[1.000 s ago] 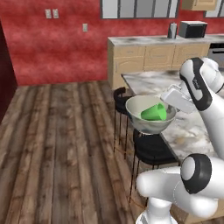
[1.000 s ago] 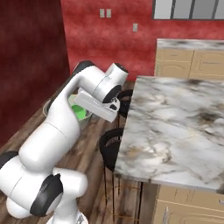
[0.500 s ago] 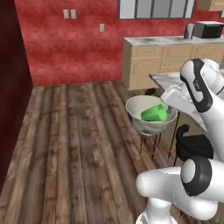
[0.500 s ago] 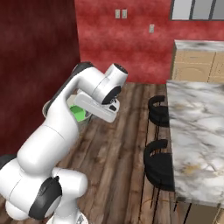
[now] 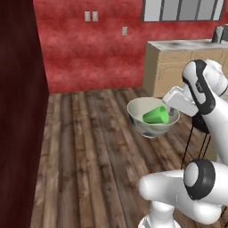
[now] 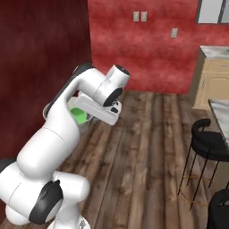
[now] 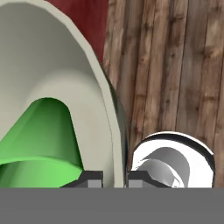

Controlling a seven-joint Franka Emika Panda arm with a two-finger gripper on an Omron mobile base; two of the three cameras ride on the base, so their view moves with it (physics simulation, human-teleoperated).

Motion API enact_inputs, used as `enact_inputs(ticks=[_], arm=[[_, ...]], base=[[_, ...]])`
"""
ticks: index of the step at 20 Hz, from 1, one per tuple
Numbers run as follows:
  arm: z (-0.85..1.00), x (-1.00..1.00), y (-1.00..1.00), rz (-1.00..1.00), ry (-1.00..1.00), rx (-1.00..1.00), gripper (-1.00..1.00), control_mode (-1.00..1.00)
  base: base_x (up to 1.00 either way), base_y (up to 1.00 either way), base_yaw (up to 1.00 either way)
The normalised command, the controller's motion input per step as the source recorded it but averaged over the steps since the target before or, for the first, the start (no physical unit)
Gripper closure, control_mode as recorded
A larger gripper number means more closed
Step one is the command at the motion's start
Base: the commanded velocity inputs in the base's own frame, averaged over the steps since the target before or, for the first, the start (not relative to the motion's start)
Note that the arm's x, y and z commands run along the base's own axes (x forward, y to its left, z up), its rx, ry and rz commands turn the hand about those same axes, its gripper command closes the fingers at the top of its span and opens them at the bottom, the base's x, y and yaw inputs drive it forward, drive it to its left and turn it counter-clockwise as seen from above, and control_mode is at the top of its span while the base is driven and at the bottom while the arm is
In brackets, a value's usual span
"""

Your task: Place the cup inside the bowl on the dining table and move the bowl to any counter.

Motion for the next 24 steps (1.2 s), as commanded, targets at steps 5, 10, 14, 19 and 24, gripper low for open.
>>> enact_inputs(ticks=[5, 10, 14, 19, 24], arm=[[0.00, 0.00, 0.00, 0.00, 0.00, 0.00, 1.00, 1.00], [0.00, 0.00, 0.00, 0.00, 0.00, 0.00, 1.00, 1.00], [0.00, 0.00, 0.00, 0.00, 0.00, 0.00, 1.00, 1.00], [0.00, 0.00, 0.00, 0.00, 0.00, 0.00, 1.00, 1.00], [0.00, 0.00, 0.00, 0.00, 0.00, 0.00, 1.00, 1.00]], base=[[1.00, 0.37, 0.00], [1.00, 0.15, 0.00], [1.00, 0.01, 0.00], [1.00, 0.00, 0.00], [1.00, 0.00, 0.00]])
